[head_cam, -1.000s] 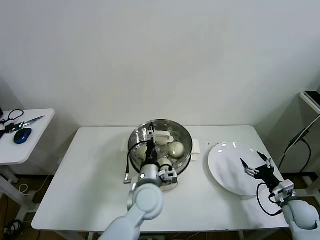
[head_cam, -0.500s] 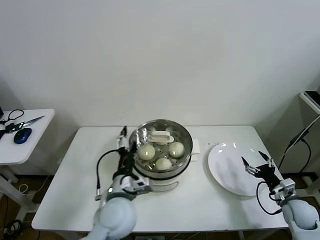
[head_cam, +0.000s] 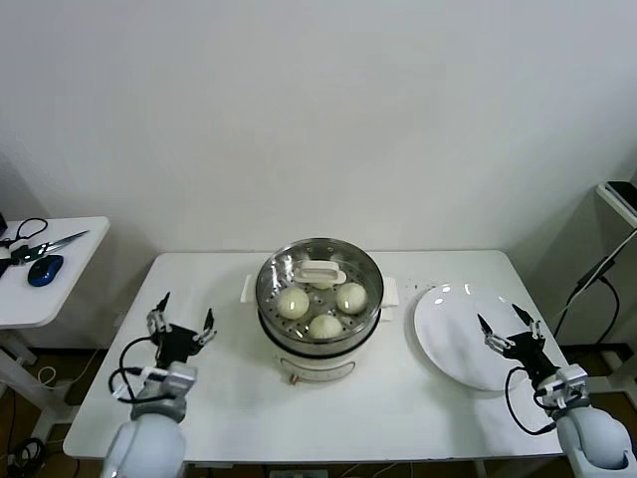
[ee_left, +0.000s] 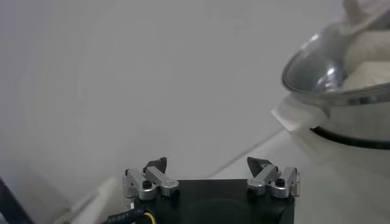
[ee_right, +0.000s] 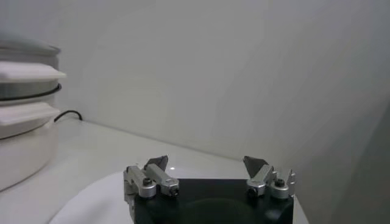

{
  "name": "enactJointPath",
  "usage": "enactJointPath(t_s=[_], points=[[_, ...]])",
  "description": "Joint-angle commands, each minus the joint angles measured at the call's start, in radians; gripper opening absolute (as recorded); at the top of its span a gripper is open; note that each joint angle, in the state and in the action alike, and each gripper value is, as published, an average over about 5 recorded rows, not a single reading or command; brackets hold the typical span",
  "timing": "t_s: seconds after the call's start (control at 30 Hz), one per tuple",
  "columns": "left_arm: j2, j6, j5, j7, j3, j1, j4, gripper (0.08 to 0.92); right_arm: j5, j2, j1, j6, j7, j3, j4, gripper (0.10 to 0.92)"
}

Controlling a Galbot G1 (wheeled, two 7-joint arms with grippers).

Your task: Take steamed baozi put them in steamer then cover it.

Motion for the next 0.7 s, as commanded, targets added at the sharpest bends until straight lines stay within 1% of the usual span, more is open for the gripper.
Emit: enactJointPath(t_s=[0.03, 0.17, 0.7], points=[[-0.088, -0.481, -0.535, -0.007, -0.244, 0.110, 0.214, 0.823, 0.025, 0.030, -0.028, 0.022, 0.005, 0.002, 0.044, 0.823], [-0.090, -0.486, -0.542, -0.003, -0.232, 0.106, 0.234, 0.823, 0.030, 0.037, -0.034, 0.026, 0.005, -0.001, 0.055, 0.823], [-0.086, -0.483, -0.512, -0.003, -0.192, 0.087, 0.230, 0.823, 0.025, 0.046, -0.034, 0.035, 0.004, 0.001, 0.036, 0.823]])
